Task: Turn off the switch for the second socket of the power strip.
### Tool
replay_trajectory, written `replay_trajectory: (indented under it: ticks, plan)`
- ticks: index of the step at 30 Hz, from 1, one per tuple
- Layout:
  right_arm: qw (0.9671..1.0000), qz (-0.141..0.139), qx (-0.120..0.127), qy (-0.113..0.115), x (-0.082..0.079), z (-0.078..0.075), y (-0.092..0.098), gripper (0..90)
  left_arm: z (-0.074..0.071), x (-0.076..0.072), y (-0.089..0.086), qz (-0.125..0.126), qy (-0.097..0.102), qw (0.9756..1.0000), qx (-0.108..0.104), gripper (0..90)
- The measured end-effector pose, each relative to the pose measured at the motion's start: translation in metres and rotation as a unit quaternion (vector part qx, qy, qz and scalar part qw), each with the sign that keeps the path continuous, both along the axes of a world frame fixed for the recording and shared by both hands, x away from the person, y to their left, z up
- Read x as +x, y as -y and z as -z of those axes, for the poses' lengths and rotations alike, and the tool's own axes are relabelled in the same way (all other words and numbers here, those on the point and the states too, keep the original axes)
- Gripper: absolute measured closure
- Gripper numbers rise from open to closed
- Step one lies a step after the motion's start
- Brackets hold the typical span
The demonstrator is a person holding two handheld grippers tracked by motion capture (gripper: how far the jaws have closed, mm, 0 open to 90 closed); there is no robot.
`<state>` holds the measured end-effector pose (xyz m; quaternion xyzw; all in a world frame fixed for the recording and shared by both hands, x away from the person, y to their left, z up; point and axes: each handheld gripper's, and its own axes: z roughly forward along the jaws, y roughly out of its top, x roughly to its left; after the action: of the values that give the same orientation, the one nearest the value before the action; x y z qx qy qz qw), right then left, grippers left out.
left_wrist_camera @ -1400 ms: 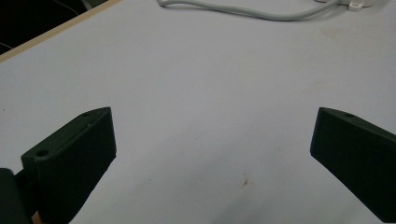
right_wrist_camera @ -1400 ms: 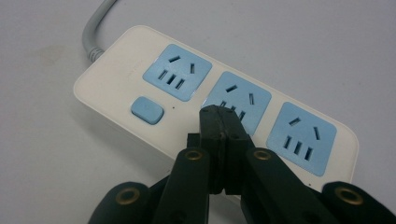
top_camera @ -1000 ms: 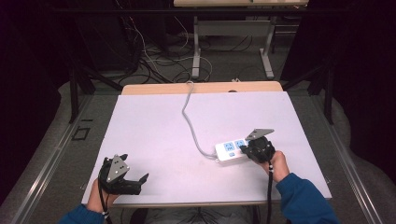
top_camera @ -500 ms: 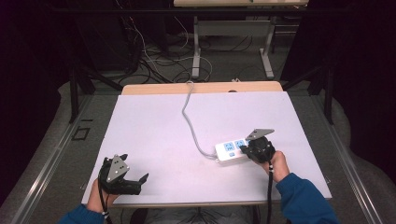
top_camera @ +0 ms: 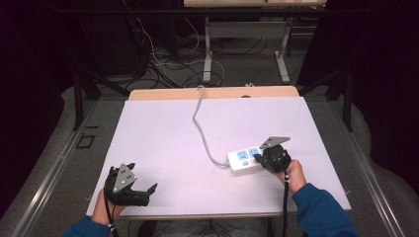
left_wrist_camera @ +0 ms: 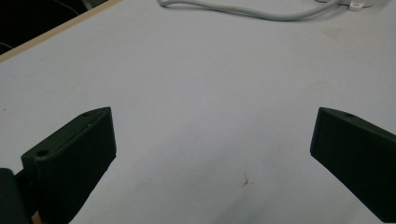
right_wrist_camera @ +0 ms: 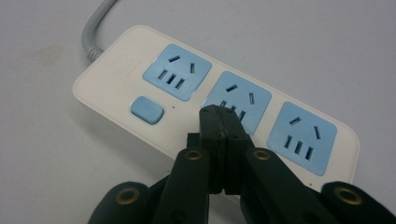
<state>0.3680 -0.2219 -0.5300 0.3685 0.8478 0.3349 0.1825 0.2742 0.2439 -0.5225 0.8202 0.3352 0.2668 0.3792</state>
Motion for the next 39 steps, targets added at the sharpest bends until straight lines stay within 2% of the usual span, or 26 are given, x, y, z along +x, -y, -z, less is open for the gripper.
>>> replay_trajectory:
  ticks: [8, 18, 39]
  plan:
    - [1.0000, 0.002, 0.000, -0.007, -0.0008, 0.0000, -0.0003, 90.0, 0.0001, 0.0001, 0.0001, 0.000, 0.000, 1.0000, 0.000, 0.2]
    - [1.0000, 0.001, -0.001, 0.002, -0.0009, 0.0012, -0.0009, 90.0, 0.0000, 0.0000, 0.0000, 0.000, 0.000, 1.0000, 0.000, 0.2]
    - [1.0000, 0.002, -0.002, 0.000, -0.0012, 0.0011, -0.0007, 90.0, 0.0000, -0.0001, -0.0001, 0.000, 0.000, 1.0000, 0.000, 0.2]
